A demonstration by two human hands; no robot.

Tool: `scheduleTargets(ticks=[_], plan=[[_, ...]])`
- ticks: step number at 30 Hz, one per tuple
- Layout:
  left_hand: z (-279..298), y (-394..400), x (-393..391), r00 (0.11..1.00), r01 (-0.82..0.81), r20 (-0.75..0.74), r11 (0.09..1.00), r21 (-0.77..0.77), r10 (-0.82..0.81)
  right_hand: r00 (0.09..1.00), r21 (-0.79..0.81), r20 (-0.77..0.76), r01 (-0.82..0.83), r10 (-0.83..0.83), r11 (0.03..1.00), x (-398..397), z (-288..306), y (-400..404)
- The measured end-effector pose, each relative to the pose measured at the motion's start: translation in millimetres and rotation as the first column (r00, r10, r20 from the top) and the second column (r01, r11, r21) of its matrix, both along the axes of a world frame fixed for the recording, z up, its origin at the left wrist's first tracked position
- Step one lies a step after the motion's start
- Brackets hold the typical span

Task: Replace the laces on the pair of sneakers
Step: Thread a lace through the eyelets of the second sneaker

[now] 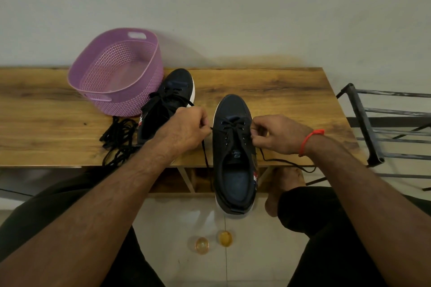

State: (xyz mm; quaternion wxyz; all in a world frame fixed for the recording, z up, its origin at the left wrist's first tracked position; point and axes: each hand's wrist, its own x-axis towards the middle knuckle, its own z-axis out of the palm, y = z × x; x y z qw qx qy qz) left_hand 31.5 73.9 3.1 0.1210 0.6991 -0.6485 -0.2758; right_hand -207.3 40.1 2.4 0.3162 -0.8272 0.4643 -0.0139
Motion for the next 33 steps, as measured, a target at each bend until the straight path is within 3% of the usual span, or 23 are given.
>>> scheduleTargets(ticks=[10,14,19,24,26,29,33], plan=[[3.2,4.5,-11.9,0.986,0.125,-0.107,0.991,-0.041,-0.128,0.997,-0.091,0.054,-0.05,0.055,0.995,5.4,-2.7,3.9],[2.4,4.9,-14.2,0.991,0.047,-0.121,0.998,-0.035,-0.051,0.997,-0.081,0.042,-0.054,0.057,0.995,7.7,-0.7,5.3],[-6.8,6.4,-8.1,0.99,-0.114,-0.081,0.992,0.049,0.117,0.996,0.002,-0.09,-0.014,0.014,1.0,-8.6,1.1,0.8],[-9.4,10.0,-6.8,0.984,-0.1,-0.137,0.986,0.131,0.118,0.995,0.045,-0.092,0.041,-0.036,0.998,-9.4,-0.8,0.9],[-7.8,10.0,-5.8,0.989,-0.094,-0.095,0.984,0.152,0.109,0.994,0.097,-0.032,0.111,-0.108,0.989,-11.1,-0.8,0.5],[-1.3,8.2,-3.2,0.992,-0.108,-0.052,0.978,0.178,0.119,0.972,0.318,0.122,0.152,-0.199,0.936,-13.0,1.8,2.7],[11.4,11.1,2.4,0.996,-0.075,-0.038,0.978,0.194,0.084,0.882,0.544,0.285,0.174,-0.375,0.821,-8.9,10.6,3.7]])
